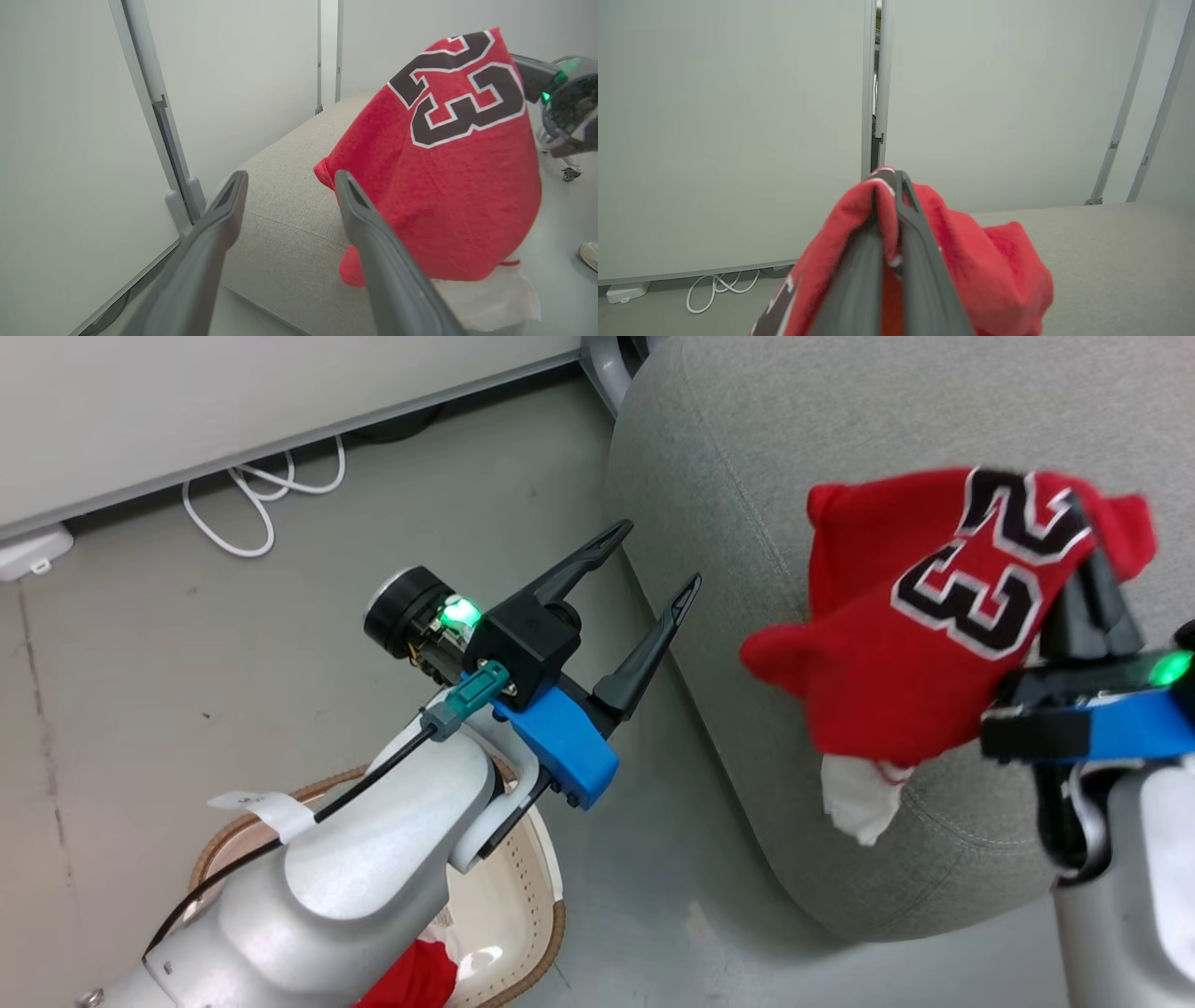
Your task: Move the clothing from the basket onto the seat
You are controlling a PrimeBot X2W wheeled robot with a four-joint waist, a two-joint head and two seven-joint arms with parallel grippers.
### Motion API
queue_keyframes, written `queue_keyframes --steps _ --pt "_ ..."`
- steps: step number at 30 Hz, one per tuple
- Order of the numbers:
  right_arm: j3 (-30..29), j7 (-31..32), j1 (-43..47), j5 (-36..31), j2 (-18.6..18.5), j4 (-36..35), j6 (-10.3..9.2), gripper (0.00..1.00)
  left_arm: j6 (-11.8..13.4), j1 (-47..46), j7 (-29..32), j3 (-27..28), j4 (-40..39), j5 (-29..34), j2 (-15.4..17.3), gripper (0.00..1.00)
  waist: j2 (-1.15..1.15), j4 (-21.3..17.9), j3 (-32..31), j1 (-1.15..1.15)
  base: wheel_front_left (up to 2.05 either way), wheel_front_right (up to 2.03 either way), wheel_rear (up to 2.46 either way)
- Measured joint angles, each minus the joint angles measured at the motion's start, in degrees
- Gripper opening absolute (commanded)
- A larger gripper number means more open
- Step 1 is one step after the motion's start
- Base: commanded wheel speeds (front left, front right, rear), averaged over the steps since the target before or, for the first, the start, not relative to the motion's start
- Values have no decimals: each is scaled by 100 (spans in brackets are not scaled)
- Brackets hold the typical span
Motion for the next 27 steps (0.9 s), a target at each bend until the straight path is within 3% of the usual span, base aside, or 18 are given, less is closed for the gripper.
queue_keyframes --steps 8,16,22,27 --pt "-571 -1 -1201 33 -335 -466 0 0 -2 -356 122 -5 -199 137 70 100 0 144 603 0 0 0 0" --pt "-1474 -1 -2635 177 -998 -567 0 0 -2 -801 264 36 -454 276 216 100 0 310 1529 0 0 0 0" --pt "-2081 -2 -3279 231 -1622 -86 1 0 -1 -1124 358 42 -656 450 311 100 0 401 2288 1 0 0 0" --pt "-2305 0 -3403 234 -2096 759 0 0 0 -1340 394 64 -769 539 377 100 0 482 2824 1 0 0 0"
